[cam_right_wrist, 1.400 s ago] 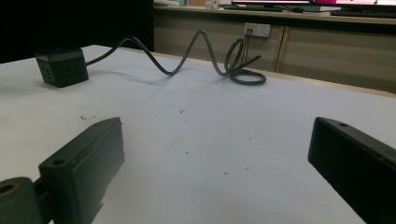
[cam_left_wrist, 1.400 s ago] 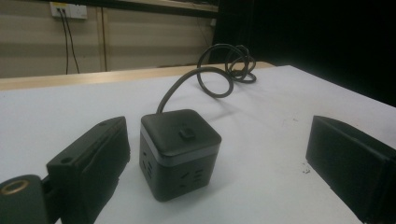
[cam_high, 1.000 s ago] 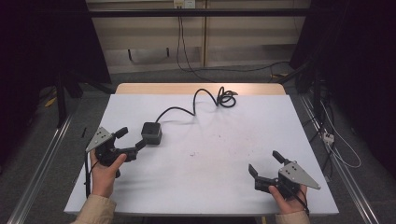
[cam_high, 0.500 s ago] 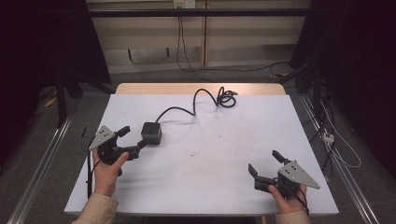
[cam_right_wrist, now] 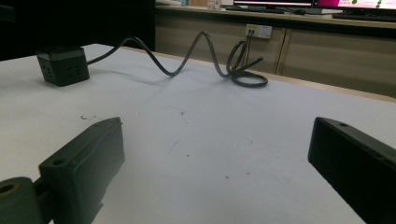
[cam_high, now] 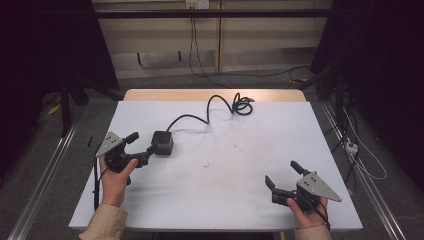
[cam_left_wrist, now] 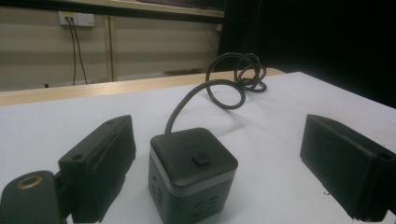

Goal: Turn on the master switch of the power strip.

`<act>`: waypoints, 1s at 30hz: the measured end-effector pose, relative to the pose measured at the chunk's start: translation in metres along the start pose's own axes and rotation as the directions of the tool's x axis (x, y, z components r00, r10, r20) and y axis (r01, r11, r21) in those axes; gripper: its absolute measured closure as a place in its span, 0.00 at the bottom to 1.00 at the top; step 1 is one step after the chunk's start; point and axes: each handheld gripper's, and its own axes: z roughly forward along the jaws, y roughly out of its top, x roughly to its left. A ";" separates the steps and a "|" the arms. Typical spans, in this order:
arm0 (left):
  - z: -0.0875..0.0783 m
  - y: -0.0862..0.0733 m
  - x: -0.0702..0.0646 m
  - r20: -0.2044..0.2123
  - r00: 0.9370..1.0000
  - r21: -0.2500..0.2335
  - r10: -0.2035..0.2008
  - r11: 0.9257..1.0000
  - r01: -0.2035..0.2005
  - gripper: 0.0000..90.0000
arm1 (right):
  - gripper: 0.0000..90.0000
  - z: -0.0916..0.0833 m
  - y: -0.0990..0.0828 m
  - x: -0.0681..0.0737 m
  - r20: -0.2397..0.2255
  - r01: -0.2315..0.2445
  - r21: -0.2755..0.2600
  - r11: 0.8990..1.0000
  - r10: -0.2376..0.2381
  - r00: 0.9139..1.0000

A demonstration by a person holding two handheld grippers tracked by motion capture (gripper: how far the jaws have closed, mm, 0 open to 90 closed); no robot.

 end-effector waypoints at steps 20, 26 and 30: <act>0.012 0.001 0.003 -0.011 1.000 0.022 0.019 1.000 -0.019 0.15 | 0.03 0.000 0.001 0.000 -0.001 0.003 -0.003 1.000 -0.003 1.000; 0.015 0.002 0.002 -0.008 1.000 0.027 0.029 0.999 -0.029 0.18 | 0.04 0.000 0.001 -0.001 -0.001 0.003 -0.005 1.000 -0.003 1.000; 0.017 0.002 0.001 -0.008 0.999 0.031 0.031 0.999 -0.031 0.21 | 0.04 0.000 0.001 -0.001 0.000 0.003 -0.006 1.000 -0.003 1.000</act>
